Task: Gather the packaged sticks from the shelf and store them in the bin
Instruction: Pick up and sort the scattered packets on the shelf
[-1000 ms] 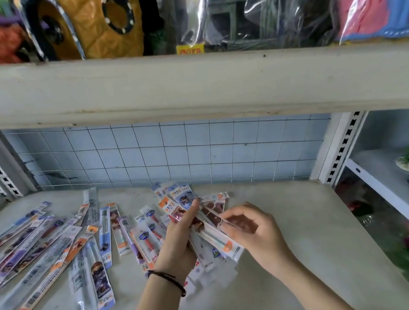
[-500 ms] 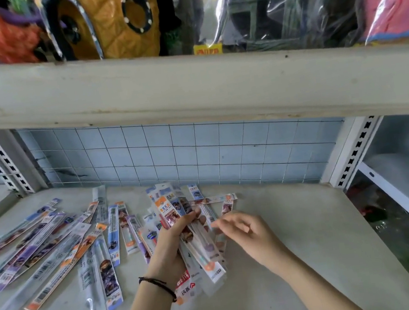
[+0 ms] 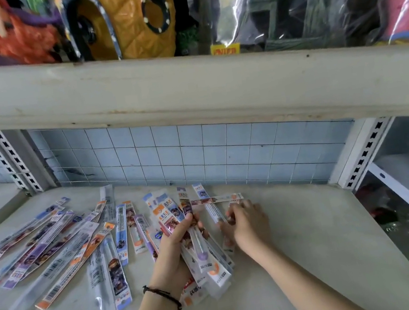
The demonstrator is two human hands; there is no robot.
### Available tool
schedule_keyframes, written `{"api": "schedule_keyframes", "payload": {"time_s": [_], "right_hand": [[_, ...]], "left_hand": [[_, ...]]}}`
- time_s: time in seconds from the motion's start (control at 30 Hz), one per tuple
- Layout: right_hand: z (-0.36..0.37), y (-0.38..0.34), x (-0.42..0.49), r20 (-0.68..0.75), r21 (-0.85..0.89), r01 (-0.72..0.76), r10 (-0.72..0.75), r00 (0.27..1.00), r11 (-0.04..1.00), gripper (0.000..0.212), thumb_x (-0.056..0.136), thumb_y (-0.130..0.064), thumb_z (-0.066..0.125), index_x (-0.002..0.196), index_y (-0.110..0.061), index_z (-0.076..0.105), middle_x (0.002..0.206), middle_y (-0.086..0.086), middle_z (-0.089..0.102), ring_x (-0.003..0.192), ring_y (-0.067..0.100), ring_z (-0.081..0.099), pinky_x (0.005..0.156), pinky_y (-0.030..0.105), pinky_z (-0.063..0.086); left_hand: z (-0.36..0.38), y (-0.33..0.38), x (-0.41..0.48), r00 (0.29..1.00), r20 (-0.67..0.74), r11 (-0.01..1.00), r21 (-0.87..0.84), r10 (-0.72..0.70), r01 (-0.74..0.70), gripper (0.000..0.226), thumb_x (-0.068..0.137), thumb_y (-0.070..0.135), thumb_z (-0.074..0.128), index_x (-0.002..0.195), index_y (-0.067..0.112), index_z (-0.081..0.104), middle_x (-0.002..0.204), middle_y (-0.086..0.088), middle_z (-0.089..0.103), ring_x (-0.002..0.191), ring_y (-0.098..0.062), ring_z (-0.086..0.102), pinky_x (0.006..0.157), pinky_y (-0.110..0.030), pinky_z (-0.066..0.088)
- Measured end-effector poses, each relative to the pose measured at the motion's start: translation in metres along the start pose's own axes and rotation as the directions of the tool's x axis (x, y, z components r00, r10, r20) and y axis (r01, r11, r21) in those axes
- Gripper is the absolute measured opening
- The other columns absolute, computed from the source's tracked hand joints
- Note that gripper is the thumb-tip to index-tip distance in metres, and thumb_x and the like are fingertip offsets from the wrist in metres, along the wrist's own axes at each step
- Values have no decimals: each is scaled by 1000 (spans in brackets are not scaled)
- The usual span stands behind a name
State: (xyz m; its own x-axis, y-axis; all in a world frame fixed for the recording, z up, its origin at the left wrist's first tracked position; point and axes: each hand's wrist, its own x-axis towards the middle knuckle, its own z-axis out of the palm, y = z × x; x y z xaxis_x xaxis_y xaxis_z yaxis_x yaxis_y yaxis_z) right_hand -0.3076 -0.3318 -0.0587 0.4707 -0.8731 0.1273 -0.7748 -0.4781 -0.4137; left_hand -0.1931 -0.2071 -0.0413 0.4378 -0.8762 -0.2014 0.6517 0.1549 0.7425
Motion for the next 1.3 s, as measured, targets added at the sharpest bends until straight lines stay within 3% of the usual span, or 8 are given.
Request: {"api": "schedule_keyframes", "payload": {"time_s": [0.1,0.3,0.5,0.67,0.87,0.97,1.2,1.3], "right_hand": [[-13,8,-3,78,27,-28,26,997,999,33,76,-48,68,99,-27,62,117,-3,52,115,22,46,88,31,35],[-47,39,-19,189,-174,-162,195,963,971,72,59,-71,70,116,-29,57,122,-1,47,120,27,39,94,36,36],[-51,43,-23,241,-24,-203,203,949,979,46,66,-36,76,109,-29,65,119,1,56,115,25,49,90,31,45],[-39,40,-25,255,229,-273,214,943,934,25,61,-18,69,82,-27,60,92,-3,70,87,22,66,76,33,55],[-57,50,-26,-37,404,-214,249,968,890,19,76,-10,64,88,-25,64,82,-7,69,77,20,65,66,31,51],[-71,51,-27,-79,597,-161,257,963,786,22,77,-5,68,92,-21,66,81,-5,69,76,17,65,61,23,47],[-79,29,-43,212,903,-252,149,966,348,31,78,11,67,101,-8,61,86,6,72,72,20,67,57,27,53],[-72,22,-52,196,911,-206,66,978,358,26,75,13,69,91,-7,62,86,11,72,73,21,67,65,28,54]], "left_hand": [[1,-1,-1,1000,13,1000,15,24,-25,17,86,18,63,95,4,65,76,-9,63,64,-22,63,60,-30,56],[7,-2,-4,998,65,999,18,26,-27,14,85,15,62,94,4,62,72,-9,61,65,-23,59,61,-29,55],[11,-5,-4,993,111,998,62,-32,25,26,65,13,72,83,7,55,62,-7,53,54,-21,56,56,-31,52],[11,-5,-5,986,164,999,8,-38,37,39,59,17,78,93,8,61,63,-5,54,54,-17,55,57,-30,53],[7,-3,-4,989,135,998,28,-63,59,44,59,14,78,98,8,59,65,-6,56,55,-19,57,57,-31,52],[13,-4,-3,989,122,995,62,-86,79,34,67,11,72,99,6,60,68,-9,58,59,-22,58,57,-32,54],[48,-8,8,987,134,996,39,-86,81,34,80,9,63,112,6,54,109,-16,71,97,-27,70,83,-41,56],[57,-10,10,991,124,988,147,-57,38,24,87,11,60,110,3,61,100,-16,72,87,-27,71,78,-39,59]]}}
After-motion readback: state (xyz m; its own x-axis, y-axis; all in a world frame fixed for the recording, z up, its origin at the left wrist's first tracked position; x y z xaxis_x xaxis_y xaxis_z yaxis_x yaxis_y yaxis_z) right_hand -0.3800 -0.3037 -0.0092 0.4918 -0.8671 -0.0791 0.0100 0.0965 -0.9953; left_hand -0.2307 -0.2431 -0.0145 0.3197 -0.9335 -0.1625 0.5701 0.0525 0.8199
